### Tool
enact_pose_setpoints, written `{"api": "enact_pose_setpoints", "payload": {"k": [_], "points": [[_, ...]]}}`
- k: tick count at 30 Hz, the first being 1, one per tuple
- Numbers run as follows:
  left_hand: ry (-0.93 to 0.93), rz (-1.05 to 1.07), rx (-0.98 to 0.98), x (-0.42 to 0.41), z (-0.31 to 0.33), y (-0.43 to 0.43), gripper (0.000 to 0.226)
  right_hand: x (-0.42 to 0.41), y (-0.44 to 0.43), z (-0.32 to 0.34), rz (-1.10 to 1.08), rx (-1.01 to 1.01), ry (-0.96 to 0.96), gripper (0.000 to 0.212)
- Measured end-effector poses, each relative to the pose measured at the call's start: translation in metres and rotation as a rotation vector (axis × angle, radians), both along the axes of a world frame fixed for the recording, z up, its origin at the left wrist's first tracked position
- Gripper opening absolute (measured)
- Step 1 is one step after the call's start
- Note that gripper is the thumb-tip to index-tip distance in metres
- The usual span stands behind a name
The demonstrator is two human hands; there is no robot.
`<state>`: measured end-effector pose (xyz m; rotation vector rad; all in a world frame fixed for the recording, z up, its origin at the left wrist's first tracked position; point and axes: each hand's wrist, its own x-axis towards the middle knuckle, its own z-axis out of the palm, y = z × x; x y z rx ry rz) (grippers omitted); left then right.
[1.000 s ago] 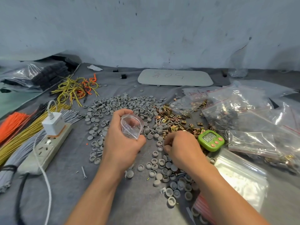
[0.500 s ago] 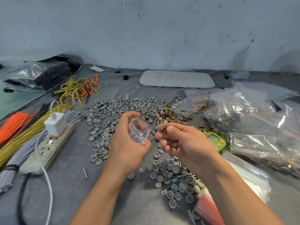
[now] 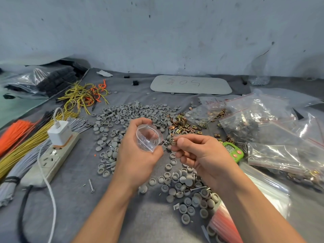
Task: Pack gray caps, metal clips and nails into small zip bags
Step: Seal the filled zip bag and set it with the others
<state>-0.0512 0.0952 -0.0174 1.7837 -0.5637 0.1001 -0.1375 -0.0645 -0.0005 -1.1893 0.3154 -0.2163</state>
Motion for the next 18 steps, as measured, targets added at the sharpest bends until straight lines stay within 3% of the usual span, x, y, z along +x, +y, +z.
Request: {"api": "enact_pose_setpoints", "payload": {"k": [9,18], "points": [[0.031,-0.043,-0.086,0.0,0.007,0.001,0.061,-0.001,0.001,0.001,0.006,-0.054,-0.011,0.025],[0.058,-0.27,-0.088,-0.004,0.012,0.004,0.055,-0.001,0.004,0.0,0.064,-0.118,-0.002,0.025]]}}
